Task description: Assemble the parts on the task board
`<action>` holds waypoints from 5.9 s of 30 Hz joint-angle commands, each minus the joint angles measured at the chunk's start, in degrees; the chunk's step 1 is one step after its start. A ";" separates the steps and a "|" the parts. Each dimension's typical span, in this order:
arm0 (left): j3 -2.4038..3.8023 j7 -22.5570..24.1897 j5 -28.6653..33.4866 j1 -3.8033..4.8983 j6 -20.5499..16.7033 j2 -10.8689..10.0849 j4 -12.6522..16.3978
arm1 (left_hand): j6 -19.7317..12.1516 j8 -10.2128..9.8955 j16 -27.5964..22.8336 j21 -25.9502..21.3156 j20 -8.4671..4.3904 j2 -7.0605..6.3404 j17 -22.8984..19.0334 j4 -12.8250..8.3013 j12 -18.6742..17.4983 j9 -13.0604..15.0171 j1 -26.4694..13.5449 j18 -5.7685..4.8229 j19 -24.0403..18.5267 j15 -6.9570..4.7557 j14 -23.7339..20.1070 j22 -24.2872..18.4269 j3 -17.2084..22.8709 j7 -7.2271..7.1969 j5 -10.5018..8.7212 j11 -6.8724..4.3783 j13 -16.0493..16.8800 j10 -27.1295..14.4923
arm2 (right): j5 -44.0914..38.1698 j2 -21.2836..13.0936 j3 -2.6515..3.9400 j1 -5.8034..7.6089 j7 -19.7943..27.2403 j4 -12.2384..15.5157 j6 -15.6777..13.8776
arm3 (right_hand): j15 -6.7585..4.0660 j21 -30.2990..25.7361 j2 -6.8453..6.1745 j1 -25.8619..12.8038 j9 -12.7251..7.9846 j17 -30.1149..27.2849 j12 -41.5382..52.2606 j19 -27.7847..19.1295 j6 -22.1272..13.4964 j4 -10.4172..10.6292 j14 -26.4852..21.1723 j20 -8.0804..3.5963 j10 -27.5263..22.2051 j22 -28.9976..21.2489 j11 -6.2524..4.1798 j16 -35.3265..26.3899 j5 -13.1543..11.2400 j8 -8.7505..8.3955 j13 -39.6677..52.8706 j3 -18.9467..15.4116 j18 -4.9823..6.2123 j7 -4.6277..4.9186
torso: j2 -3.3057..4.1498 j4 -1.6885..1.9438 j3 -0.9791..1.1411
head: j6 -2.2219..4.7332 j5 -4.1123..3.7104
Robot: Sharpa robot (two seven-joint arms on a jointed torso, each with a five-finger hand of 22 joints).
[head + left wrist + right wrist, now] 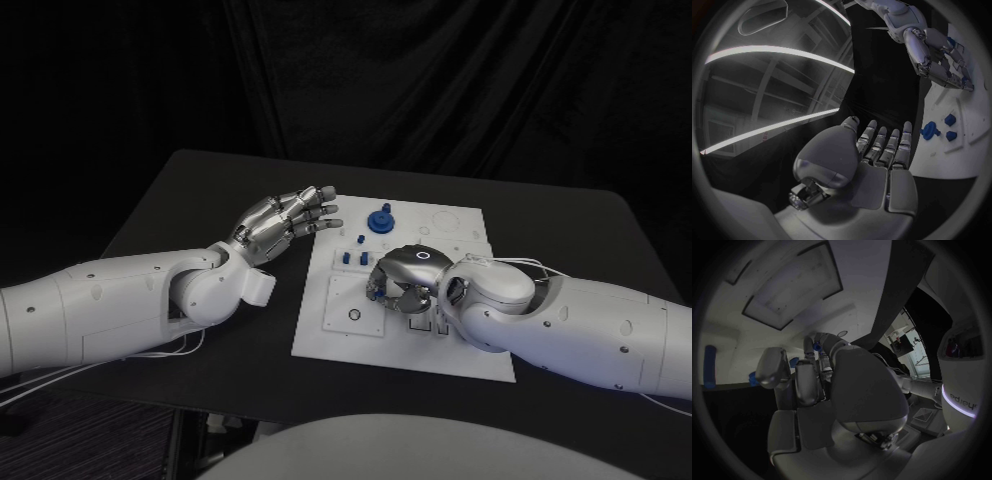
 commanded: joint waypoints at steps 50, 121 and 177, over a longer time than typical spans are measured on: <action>0.05 -0.26 -0.03 -0.37 1.10 0.01 0.05 | 0.34 0.41 0.23 0.22 0.01 0.29 0.07 0.42 0.39 0.10 -0.65 -1.08 0.32 0.19 -0.05 -0.07 0.82 2.19 -0.07 0.49 0.07 0.18 | -0.47 -0.79 -0.05 -0.09 -0.19 0.87 -2.17 | -0.27 -0.16 1.73 -0.77 7.00 -0.41 -5.53 0.18 -4.11 0.84 -0.25 -0.22 5.54 7.95 -0.74 -0.24 1.02 6.63 -2.42 -1.22 0.42 -0.02 | -0.02 -0.07 0.04 | 0.00 0.76; 0.05 -1.91 -0.03 -0.51 1.94 0.47 -0.53 | 0.47 0.49 0.45 0.24 0.01 0.19 0.09 1.21 0.66 0.14 -0.99 -1.11 0.39 0.21 -0.05 -0.09 1.24 2.46 -0.24 0.80 0.09 0.29 | 0.95 -0.37 -0.06 -0.10 -1.68 0.90 -0.33 | -0.37 -0.88 1.45 -0.50 8.41 -0.56 -6.78 -0.01 -4.85 0.64 -0.27 -0.32 6.00 7.78 -0.81 -0.33 1.24 8.23 -2.83 -1.12 0.55 -0.14 | -0.05 -0.07 0.03 | 0.00 1.30; 0.05 -2.76 -0.03 -0.58 2.33 0.58 -0.73 | 0.57 0.55 0.60 0.23 0.00 0.16 0.10 1.45 0.80 0.17 -1.06 -1.11 0.39 0.21 -0.03 -0.10 1.41 2.59 -0.28 1.02 0.10 0.37 | 0.94 0.36 -0.07 -0.14 -2.61 0.46 1.21 | -0.26 -3.88 0.42 -0.48 6.97 -2.29 -6.91 -1.45 -7.71 0.49 -1.38 -0.21 5.05 7.06 -0.75 -1.44 -1.40 7.44 -1.69 -1.06 1.07 0.20 | -0.03 -0.09 0.05 | 0.00 1.29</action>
